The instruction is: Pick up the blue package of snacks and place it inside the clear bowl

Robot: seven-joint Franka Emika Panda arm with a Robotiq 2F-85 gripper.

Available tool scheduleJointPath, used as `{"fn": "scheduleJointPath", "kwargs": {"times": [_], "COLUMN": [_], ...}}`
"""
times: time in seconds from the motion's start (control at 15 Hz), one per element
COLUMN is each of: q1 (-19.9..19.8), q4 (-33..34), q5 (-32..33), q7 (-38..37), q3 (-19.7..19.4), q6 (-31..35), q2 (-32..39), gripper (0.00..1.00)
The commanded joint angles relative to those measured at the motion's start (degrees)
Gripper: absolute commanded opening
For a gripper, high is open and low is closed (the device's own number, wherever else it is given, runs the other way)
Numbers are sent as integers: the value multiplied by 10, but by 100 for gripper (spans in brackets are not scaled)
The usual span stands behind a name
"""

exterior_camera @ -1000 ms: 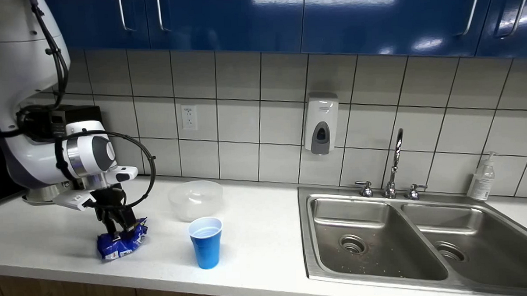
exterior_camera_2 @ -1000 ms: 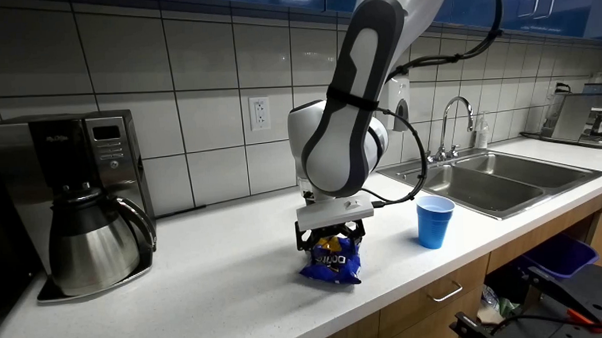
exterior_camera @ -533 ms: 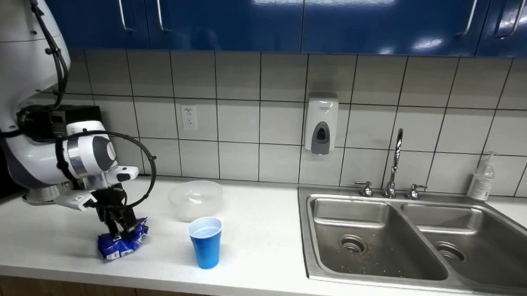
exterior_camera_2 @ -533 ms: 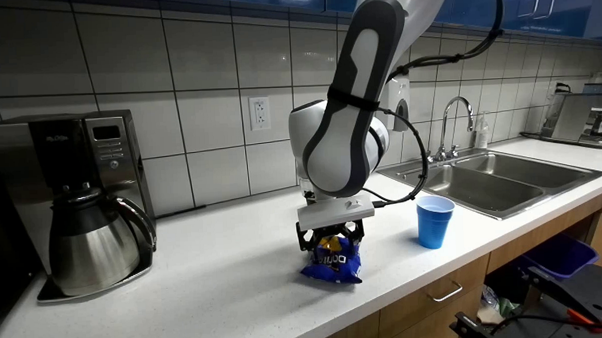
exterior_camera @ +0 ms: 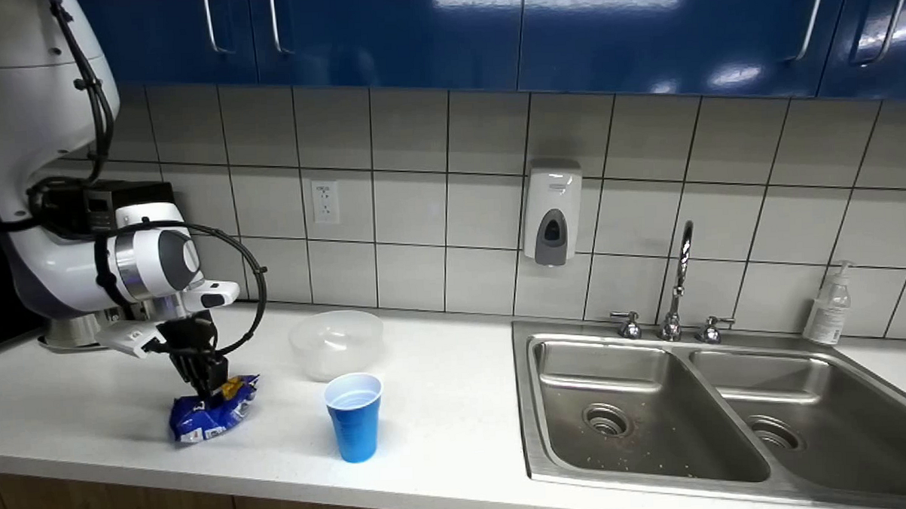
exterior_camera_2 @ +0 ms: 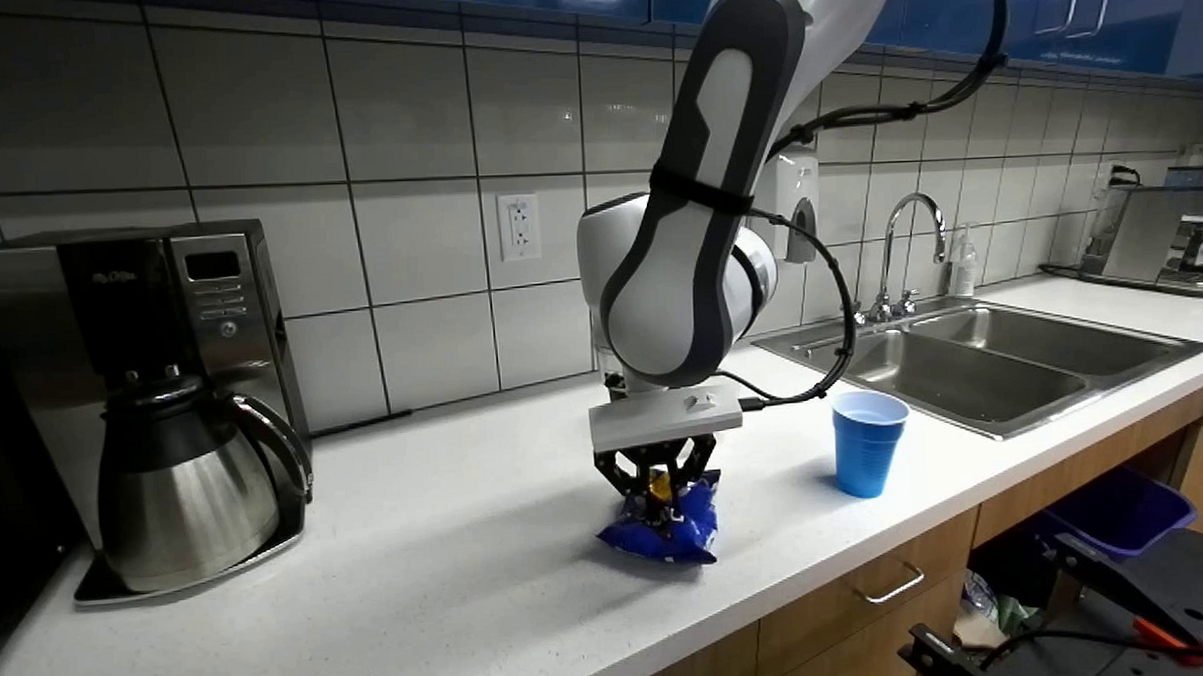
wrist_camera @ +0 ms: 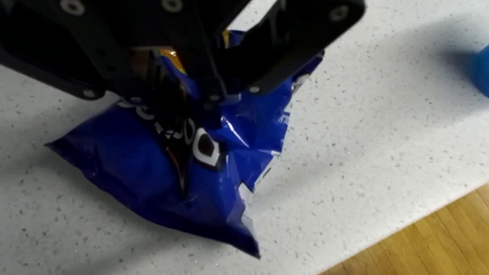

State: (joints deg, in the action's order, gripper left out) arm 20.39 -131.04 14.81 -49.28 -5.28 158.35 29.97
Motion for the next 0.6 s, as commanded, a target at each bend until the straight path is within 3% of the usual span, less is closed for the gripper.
{"fn": "scheduleJointPath", "kwargs": {"times": [0.0, 0.53], "q1": [13, 28], "q4": [-11, -7], "q5": [-10, -6], "q7": [3, -4], "q3": [-13, -25], "q6": [14, 8], "q2": [-26, -21], "gripper": [0, 0]}}
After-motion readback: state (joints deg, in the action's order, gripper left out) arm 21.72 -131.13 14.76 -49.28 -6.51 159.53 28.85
